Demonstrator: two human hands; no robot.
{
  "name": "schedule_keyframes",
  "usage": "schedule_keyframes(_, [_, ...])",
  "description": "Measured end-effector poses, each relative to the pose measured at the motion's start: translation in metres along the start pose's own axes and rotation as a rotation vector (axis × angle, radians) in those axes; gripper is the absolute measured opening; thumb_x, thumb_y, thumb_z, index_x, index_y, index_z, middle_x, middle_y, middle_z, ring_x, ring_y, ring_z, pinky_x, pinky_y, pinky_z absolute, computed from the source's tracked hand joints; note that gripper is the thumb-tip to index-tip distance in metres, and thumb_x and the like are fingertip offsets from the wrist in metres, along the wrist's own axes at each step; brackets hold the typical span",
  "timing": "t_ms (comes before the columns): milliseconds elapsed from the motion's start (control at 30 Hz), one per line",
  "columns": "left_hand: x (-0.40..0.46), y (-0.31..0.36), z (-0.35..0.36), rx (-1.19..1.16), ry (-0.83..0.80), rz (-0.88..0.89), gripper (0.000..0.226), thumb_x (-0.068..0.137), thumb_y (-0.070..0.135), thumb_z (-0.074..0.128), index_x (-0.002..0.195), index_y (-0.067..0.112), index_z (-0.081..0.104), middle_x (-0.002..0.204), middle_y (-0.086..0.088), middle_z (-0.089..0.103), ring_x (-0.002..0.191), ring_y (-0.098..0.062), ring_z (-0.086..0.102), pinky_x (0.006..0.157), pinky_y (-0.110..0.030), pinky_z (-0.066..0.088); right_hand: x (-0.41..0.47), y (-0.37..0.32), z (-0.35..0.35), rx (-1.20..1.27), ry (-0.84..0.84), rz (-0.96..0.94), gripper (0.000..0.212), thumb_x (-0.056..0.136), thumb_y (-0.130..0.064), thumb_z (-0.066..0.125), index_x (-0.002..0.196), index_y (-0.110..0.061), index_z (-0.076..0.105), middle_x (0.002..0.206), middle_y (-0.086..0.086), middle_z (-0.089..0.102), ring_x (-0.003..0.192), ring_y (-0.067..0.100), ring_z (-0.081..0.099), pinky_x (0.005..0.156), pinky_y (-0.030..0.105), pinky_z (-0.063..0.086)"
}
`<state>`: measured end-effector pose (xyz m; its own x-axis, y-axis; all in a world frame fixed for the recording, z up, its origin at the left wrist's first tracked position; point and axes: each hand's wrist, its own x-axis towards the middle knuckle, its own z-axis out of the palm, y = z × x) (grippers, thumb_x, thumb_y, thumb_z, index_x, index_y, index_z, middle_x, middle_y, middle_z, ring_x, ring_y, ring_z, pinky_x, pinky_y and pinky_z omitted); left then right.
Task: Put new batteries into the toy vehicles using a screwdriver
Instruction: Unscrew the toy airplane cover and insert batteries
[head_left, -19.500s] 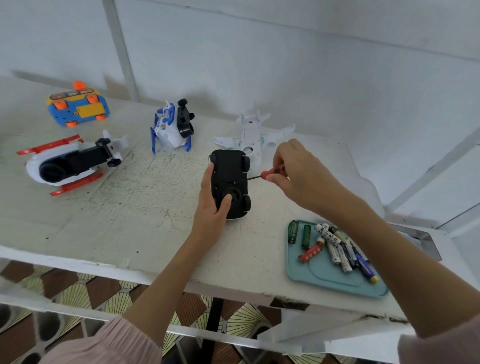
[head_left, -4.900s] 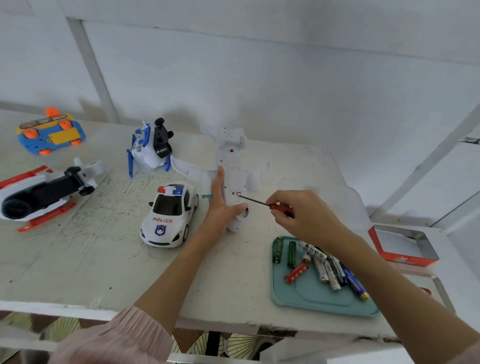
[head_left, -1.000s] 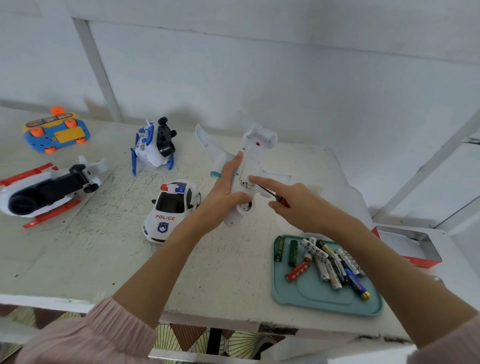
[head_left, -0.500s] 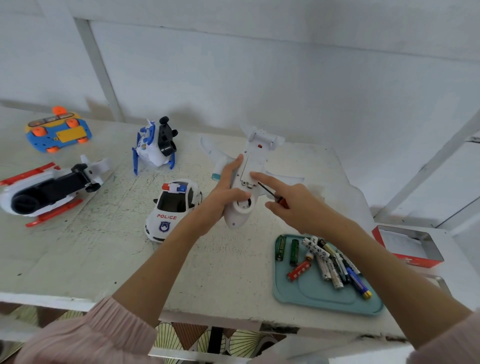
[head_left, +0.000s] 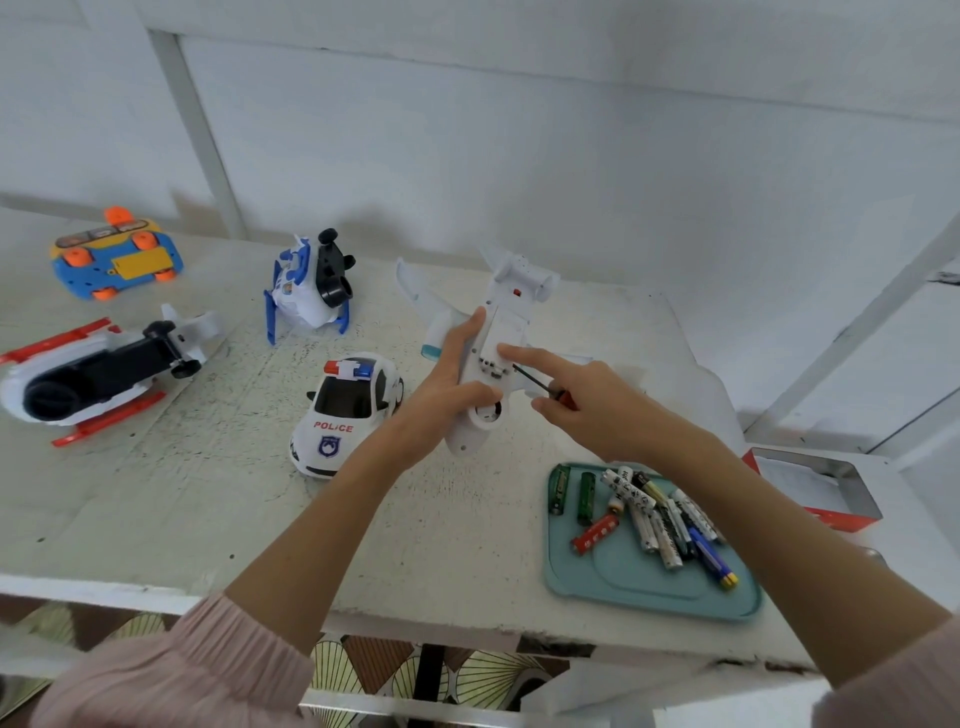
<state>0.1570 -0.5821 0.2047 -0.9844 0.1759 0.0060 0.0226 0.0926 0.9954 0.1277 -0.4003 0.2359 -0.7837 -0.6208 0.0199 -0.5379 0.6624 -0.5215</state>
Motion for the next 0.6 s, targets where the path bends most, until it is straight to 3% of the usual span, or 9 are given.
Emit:
schedule_keyframes(167, [0.000, 0.001, 0.000, -0.008, 0.001, 0.000, 0.082, 0.079, 0.017, 0.059, 0.142, 0.045, 0.015, 0.121, 0.027, 0.039, 0.105, -0.004, 0.053, 0.084, -0.020, 0.046, -0.002, 0.000, -0.003, 0.000, 0.028, -0.013, 0.055, 0.096, -0.017, 0.045, 0.140, -0.043, 0.025, 0.058, 0.004, 0.042, 0.048, 0.010, 0.033, 0.053, 0.014, 0.036])
schedule_keyframes(333, [0.002, -0.001, -0.002, -0.039, 0.042, -0.010, 0.082, 0.072, 0.020, 0.058, 0.139, 0.046, 0.019, 0.123, 0.022, 0.042, 0.108, -0.013, 0.054, 0.093, -0.028, 0.046, -0.007, 0.002, -0.009, -0.008, 0.061, -0.001, 0.050, 0.097, -0.016, 0.042, 0.137, -0.044, 0.032, 0.060, 0.004, 0.041, 0.049, 0.012, 0.033, 0.051, 0.015, 0.035])
schedule_keyframes(600, [0.008, -0.004, 0.003, -0.039, 0.028, -0.005, 0.077, 0.088, 0.001, 0.054, 0.144, 0.039, 0.017, 0.125, 0.016, 0.042, 0.110, -0.014, 0.053, 0.098, -0.031, 0.044, -0.015, -0.003, -0.014, 0.139, 0.058, 0.074, 0.046, 0.097, -0.016, 0.043, 0.135, -0.041, 0.037, 0.057, -0.002, 0.042, 0.040, 0.006, 0.033, 0.043, 0.014, 0.036])
